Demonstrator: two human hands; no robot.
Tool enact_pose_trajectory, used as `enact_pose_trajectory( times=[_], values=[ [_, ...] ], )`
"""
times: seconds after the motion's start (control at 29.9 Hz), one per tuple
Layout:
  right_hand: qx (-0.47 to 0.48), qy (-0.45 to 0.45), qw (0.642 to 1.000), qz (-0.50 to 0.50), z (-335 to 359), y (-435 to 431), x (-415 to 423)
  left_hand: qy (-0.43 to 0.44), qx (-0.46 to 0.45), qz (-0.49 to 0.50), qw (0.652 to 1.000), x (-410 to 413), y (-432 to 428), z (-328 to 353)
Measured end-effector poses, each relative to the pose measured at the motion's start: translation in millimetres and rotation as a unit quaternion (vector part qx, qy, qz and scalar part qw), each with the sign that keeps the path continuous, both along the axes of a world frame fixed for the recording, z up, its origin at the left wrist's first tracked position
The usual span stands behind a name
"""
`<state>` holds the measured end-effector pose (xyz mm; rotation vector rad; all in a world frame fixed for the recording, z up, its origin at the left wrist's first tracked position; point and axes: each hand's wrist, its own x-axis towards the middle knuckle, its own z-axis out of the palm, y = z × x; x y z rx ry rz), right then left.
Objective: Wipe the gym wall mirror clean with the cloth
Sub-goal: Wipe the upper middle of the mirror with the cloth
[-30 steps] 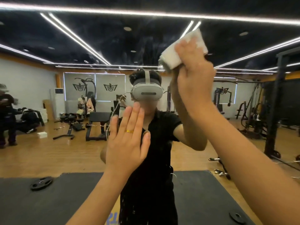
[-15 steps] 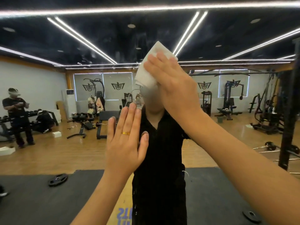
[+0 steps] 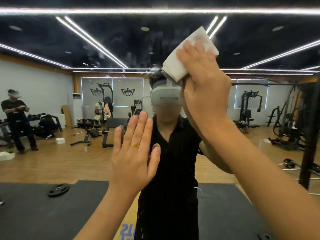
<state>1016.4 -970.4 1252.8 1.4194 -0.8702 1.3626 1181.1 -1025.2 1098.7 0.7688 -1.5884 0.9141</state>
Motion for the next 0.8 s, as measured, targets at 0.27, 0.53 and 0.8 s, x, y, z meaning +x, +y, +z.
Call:
enact_pose_trajectory(
  times=[0.27, 0.53, 0.8],
  values=[
    [0.034, 0.039, 0.998, -0.047, 7.3, 11.5, -5.7, 0.029, 0.048, -0.147, 0.988, 14.4, 16.0, 8.9],
    [0.012, -0.068, 0.997, -0.043, 19.0, 6.1, 11.6, 0.060, 0.048, -0.116, 0.990, 81.2, -5.5, 28.6],
    [0.034, -0.024, 0.994, -0.101, 19.6, 16.3, 3.1, 0.047, 0.019, -0.063, 0.997, 79.8, -16.5, 21.7]
  ],
)
